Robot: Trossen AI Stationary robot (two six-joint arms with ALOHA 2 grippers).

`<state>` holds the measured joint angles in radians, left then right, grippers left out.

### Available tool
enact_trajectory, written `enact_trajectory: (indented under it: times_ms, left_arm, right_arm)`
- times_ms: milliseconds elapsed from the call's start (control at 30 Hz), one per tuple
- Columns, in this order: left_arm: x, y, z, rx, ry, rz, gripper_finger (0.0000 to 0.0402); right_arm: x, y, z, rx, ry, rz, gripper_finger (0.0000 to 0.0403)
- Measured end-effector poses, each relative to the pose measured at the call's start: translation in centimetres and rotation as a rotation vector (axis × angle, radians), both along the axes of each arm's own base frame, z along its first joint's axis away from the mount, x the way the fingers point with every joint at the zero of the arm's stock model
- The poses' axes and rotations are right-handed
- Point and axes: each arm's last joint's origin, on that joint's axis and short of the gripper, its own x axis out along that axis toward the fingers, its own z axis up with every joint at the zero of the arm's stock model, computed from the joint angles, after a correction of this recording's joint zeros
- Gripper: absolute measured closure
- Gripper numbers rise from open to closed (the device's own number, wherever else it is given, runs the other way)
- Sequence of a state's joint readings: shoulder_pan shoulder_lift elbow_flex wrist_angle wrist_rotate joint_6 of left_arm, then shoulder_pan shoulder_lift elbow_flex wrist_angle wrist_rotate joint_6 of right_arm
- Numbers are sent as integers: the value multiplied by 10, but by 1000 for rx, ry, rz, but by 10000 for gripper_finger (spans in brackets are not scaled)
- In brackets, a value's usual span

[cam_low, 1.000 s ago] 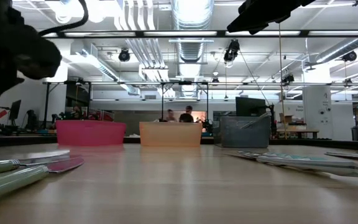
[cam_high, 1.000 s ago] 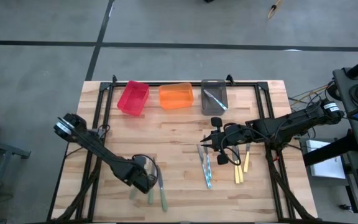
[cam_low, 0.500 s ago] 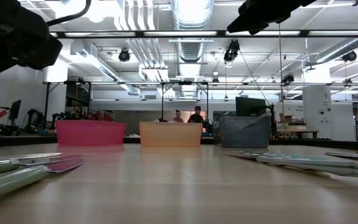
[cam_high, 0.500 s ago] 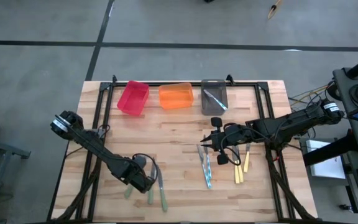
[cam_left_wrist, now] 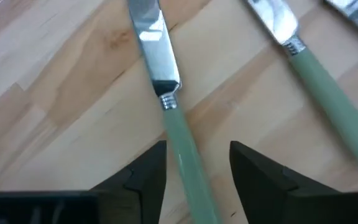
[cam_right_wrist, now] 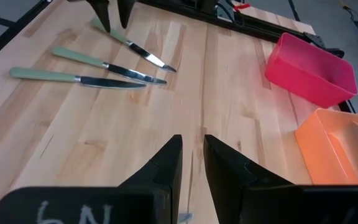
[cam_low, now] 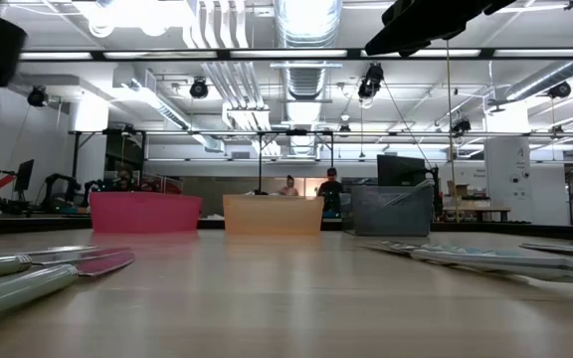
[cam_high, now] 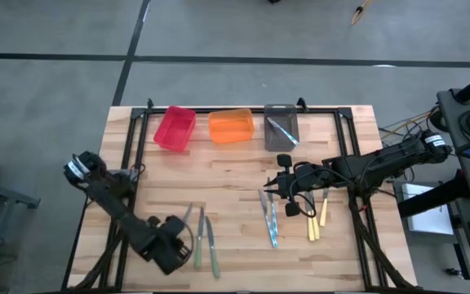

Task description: Sort silverware by color (type)

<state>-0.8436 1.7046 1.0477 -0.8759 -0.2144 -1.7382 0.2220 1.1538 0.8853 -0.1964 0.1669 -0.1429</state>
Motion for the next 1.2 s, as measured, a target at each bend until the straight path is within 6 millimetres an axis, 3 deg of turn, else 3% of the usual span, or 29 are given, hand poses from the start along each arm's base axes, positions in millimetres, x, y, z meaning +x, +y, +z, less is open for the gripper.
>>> enact_trajectory:
  times_ms: [333, 800, 967, 1200]
  left_arm:
    - [-18, -7, -6, 144, -157, -2, 261]
    - [-26, -11, -12, 218, -212, -118, 262]
    - [-24, -21, -25, 252, -212, -219, 248]
    - [-20, -26, -42, 298, -171, -199, 216]
  right_arm:
    - [1, 0, 1, 3, -13, 0, 346]
    - [0, 0, 0, -4, -11, 3, 346]
    - [0, 0, 0, -5, -11, 4, 346]
    - [0, 0, 0, -6, -12, 5, 346]
